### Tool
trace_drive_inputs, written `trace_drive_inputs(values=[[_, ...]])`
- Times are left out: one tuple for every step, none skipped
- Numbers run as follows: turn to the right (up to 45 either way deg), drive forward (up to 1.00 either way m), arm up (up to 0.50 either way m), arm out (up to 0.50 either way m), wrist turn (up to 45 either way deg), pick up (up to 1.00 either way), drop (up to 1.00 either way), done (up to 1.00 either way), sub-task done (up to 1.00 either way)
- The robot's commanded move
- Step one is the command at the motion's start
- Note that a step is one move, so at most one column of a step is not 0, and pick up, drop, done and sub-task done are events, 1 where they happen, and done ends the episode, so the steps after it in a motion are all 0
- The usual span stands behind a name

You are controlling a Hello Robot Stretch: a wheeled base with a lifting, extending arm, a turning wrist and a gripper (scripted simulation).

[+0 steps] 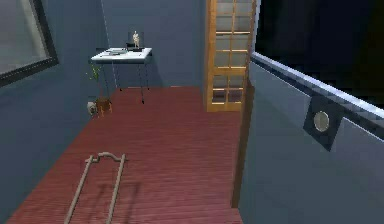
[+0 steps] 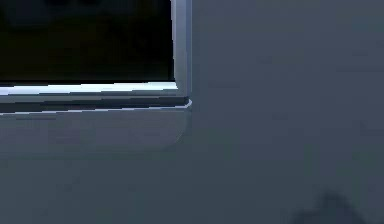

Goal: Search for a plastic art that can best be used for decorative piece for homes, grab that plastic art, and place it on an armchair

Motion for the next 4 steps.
trace_drive_inputs(values=[[-12.0, 0.00, 0.00, 0.00, 0.0, 0.00, 0.00, 0.00, 0.00], [0.0, 0.25, 0.00, 0.00, 0.0, 0.00, 0.00, 0.00, 0.00], [6.0, 0.00, 0.00, 0.00, 0.0, 0.00, 0.00, 0.00, 0.00], [0.0, 1.00, 0.00, 0.00, 0.0, 0.00, 0.00, 0.00, 0.00]])
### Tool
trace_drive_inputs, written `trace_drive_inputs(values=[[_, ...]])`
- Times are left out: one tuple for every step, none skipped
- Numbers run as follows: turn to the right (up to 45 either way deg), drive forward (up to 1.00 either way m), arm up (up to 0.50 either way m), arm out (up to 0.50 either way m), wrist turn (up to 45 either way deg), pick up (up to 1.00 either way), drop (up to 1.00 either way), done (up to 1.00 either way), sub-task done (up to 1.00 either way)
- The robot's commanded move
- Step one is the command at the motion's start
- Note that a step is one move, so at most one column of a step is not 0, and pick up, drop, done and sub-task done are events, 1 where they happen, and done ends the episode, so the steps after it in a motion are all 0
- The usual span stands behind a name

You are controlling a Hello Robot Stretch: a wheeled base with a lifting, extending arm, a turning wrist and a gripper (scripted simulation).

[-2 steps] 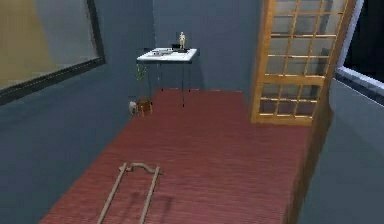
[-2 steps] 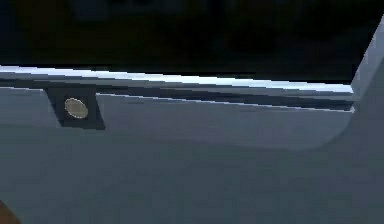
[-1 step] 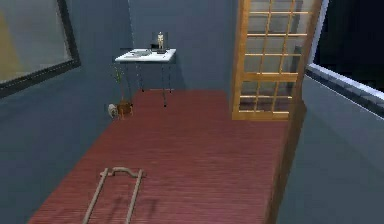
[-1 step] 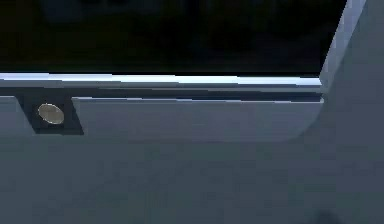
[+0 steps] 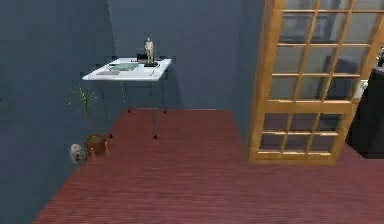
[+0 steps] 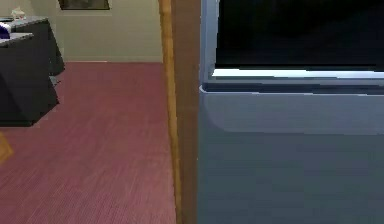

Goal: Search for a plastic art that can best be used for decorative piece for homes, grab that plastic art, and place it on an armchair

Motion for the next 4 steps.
trace_drive_inputs(values=[[3.0, 0.00, 0.00, 0.00, 0.0, 0.00, 0.00, 0.00, 0.00], [0.0, 1.00, 0.00, 0.00, 0.0, 0.00, 0.00, 0.00, 0.00], [0.0, 1.00, 0.00, 0.00, 0.0, 0.00, 0.00, 0.00, 0.00], [-45.0, 0.00, 0.00, 0.00, 0.0, 0.00, 0.00, 0.00, 0.00]])
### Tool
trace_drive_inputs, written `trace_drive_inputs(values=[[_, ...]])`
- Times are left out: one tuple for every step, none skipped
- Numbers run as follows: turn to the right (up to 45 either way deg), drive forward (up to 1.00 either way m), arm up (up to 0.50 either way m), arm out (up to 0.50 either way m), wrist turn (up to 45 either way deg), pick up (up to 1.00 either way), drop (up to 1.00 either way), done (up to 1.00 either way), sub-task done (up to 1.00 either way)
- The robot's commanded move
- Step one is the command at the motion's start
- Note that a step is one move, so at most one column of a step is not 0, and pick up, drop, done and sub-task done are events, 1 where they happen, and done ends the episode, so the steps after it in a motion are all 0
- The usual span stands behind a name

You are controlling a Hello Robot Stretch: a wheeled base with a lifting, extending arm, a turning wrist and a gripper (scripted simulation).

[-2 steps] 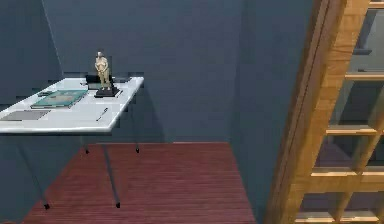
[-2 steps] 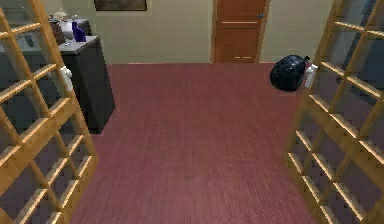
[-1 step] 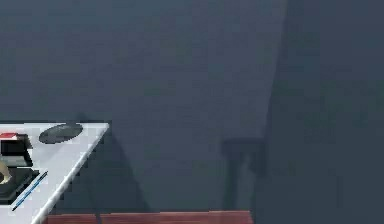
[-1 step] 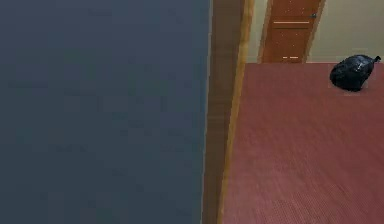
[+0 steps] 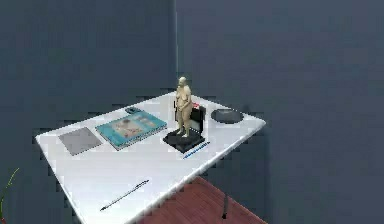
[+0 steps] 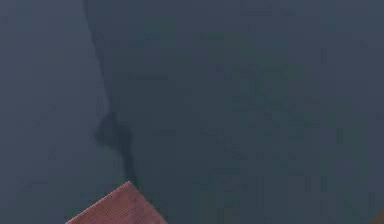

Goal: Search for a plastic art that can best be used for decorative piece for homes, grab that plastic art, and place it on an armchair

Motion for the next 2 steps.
trace_drive_inputs(values=[[-45.0, 0.00, 0.00, 0.00, 0.0, 0.00, 0.00, 0.00, 0.00], [-42.0, 0.00, 0.00, 0.00, 0.0, 0.00, 0.00, 0.00, 0.00]])
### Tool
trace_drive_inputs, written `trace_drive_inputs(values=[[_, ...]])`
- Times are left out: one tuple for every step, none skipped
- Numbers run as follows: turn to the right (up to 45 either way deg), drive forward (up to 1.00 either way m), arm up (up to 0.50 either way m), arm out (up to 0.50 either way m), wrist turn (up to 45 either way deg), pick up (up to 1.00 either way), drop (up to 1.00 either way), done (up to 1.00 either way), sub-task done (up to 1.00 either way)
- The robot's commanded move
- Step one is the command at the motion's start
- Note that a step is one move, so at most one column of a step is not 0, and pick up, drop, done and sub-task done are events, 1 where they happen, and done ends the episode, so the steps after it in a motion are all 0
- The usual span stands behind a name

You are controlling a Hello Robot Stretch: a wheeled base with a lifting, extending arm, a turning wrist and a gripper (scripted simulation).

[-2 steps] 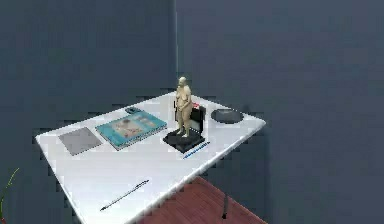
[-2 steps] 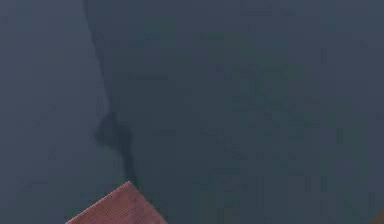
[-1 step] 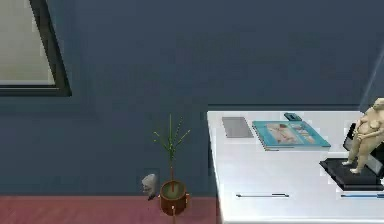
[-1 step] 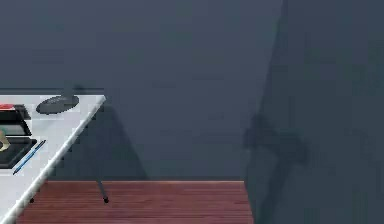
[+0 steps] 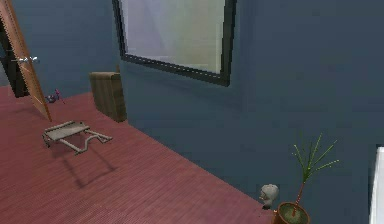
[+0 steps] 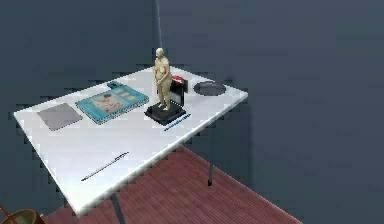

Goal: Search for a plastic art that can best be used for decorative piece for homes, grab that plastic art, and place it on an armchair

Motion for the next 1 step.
trace_drive_inputs(values=[[0.0, 0.00, 0.50, 0.00, 0.0, 0.00, 0.00, 0.00, 0.00]])
